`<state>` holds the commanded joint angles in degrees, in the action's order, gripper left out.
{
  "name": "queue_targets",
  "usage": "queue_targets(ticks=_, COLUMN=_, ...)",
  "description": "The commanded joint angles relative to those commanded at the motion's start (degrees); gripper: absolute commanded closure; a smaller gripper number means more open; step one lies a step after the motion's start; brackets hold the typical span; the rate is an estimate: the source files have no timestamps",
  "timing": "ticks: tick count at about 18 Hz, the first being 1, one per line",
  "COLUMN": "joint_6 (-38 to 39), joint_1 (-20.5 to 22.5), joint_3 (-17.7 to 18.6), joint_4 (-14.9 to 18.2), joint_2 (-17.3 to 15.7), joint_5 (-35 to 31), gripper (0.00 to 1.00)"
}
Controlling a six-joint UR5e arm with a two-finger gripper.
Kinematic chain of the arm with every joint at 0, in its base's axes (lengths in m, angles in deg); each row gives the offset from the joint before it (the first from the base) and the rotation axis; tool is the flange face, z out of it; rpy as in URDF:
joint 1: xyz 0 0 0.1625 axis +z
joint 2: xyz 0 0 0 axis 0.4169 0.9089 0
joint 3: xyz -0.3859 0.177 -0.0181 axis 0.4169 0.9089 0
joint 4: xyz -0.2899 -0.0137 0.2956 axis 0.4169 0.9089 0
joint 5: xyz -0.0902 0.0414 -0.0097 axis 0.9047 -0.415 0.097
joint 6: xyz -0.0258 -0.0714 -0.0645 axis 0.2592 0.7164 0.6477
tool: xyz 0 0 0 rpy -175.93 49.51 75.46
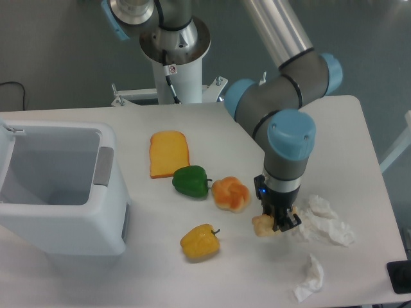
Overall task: Pick up the square bread
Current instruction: 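Lift the gripped bread piece up off the table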
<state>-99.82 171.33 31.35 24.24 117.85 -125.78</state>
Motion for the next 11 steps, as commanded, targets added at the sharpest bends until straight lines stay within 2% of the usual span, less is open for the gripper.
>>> queue_targets(ticks=3, joint_6=0.62, joint_1=0.18, joint_3=-0.18, joint_4=3.07, joint_2=-2.99, joint_5=0.27, gripper=0.57)
queue_targets(ticks=4, joint_6=0.62, joint_1=0.35, joint_3=-0.26, joint_4=4.30, joint_2=-3.78, joint_5=0.27, gripper=0.60)
queue_targets(ticks=11, joint_6=0.62, joint_1=0.97, joint_3=-0.18, joint_4=11.77, joint_2=-9.15, joint_5=0.45, gripper=0.60)
